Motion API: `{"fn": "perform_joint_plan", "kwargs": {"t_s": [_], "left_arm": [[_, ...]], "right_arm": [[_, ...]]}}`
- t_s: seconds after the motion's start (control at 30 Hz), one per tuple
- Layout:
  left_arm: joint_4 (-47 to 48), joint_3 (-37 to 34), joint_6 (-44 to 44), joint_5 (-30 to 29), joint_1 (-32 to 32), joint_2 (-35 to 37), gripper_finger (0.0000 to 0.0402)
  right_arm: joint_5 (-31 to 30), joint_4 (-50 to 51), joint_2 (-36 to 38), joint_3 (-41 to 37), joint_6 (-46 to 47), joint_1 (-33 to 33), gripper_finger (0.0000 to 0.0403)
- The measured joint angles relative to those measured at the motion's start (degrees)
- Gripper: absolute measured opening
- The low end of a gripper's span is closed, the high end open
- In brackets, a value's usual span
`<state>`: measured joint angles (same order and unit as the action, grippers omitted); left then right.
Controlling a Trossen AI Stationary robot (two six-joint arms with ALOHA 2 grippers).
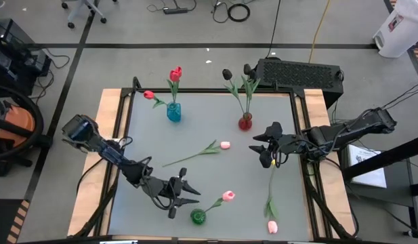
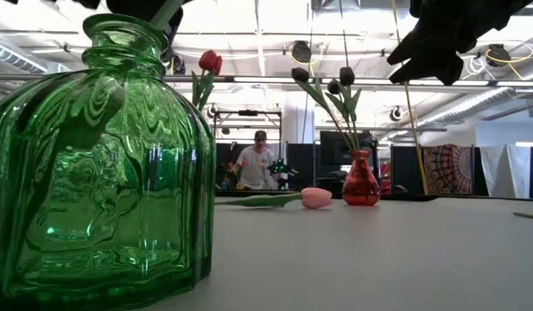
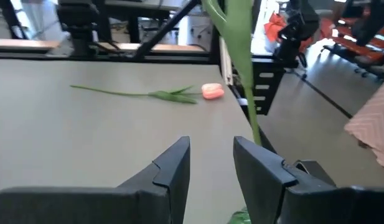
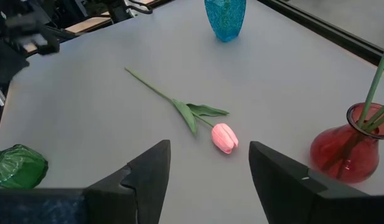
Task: Sort flowers into vase by color
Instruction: Put the top pink tulip into the green vase
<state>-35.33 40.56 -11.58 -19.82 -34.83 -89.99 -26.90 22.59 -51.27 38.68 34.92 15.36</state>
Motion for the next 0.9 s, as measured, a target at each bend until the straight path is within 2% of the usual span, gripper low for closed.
{"fn": "perform_joint_plan", "kwargs": {"t_s": [0.37, 0.63, 0.9], "left_arm": [[15.33, 0.0, -0.17, -6.0, -0.02, 12.44, 0.013], [25.43, 0.0, -3.14, -6.37, 0.63, 21.54, 0.013], [30.57, 1.37, -6.13, -6.57, 3.12, 28.63, 0.013]], "right_arm": [[0.0, 0.0, 0.0, 0.0, 0.0, 0.0, 0.021], [-0.01, -0.01, 0.0, 0.0, -0.01, 0.0, 0.021], [-0.02, -0.02, 0.0, 0.0, 0.0, 0.0, 0.021]]}}
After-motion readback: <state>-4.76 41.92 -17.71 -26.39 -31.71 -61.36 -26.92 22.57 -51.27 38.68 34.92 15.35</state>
